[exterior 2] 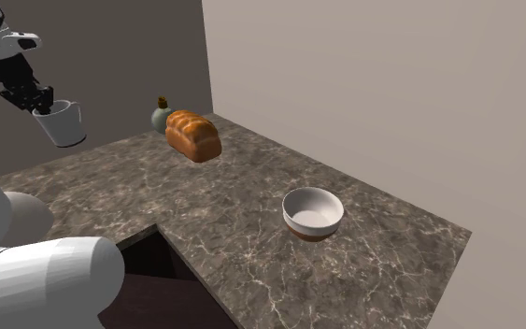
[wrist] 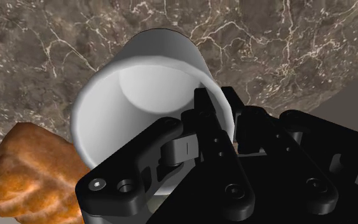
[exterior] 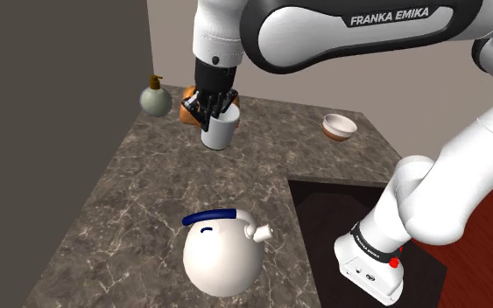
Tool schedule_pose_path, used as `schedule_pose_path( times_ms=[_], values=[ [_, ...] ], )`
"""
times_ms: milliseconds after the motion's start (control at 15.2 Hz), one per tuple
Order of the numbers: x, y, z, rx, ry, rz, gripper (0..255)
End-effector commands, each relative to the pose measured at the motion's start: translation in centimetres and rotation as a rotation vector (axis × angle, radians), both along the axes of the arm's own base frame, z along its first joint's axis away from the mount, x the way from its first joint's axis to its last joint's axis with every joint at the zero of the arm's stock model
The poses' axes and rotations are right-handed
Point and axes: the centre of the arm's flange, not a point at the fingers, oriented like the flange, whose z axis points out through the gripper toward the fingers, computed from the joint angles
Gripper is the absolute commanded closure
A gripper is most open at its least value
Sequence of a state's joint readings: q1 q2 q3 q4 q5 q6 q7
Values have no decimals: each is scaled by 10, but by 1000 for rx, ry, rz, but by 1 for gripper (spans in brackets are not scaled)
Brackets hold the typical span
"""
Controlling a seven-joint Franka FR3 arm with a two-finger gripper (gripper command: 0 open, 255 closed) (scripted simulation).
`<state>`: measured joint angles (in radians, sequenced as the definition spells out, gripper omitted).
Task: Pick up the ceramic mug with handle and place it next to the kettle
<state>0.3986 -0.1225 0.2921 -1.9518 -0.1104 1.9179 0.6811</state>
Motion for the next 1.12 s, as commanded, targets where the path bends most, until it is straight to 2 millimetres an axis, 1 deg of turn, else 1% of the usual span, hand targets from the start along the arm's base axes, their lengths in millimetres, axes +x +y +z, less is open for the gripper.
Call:
schedule_pose_path(
  times_ms=[0, 1056],
  values=[
    [0, 1, -11, 1, -1, 0, 255],
    [0, 1, -96, 1, -1, 0, 255]
  ],
)
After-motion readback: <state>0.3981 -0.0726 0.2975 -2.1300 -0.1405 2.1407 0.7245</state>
